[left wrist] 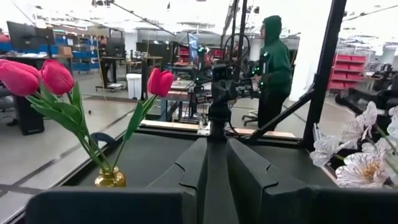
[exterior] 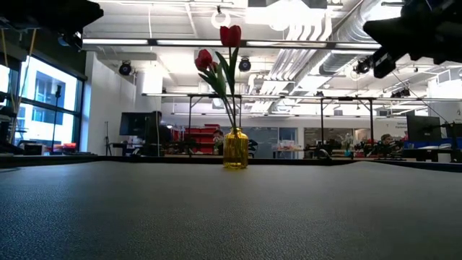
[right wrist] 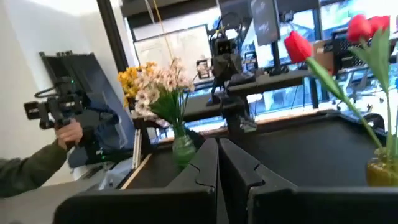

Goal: Sort flowers into vase by color
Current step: Return to Home Position

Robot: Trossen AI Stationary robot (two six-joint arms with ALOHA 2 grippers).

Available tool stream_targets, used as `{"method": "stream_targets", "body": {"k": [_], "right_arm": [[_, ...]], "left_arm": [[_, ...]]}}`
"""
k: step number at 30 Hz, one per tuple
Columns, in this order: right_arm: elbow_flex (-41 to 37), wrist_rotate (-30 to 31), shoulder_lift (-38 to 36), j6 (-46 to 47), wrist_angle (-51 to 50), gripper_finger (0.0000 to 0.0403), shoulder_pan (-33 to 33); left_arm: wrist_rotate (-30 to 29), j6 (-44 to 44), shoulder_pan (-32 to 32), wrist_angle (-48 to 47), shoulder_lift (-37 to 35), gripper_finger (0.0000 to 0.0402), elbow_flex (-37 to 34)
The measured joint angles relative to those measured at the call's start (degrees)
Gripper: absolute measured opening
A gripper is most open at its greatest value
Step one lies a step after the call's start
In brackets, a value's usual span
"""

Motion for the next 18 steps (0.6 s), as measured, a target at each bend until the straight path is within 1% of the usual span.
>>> {"method": "stream_targets", "body": {"k": [2,5,7,8,12,18], "right_arm": [[-0.8,1.0,-3.8,0.0,-1.4,0.0000,0.8],[-2.4,0.9,-8.8,-0.8,-1.3,0.0000,2.9],[-3.9,1.3,-11.0,-1.5,-1.1,0.0000,4.3],[-4.4,1.7,-10.9,-2.0,-0.9,0.0000,5.0],[-4.4,4.1,-10.1,-3.7,-6.8,0.0000,6.7],[-4.4,5.0,-10.7,-6.4,-13.3,0.0000,6.9]], "left_arm": [[0.1,-0.9,0.0,0.3,0.0,0.0045,0.0],[1.1,-2.3,0.0,1.9,0.0,0.0045,-0.2],[2.0,-3.0,0.0,3.8,0.0,0.0045,-1.1],[2.4,-3.1,0.0,4.2,0.0,0.0045,-1.6],[3.0,-4.0,0.0,6.0,0.0,0.0045,-3.1],[5.4,-4.7,-0.1,10.8,0.0,0.0045,-6.4]]}}
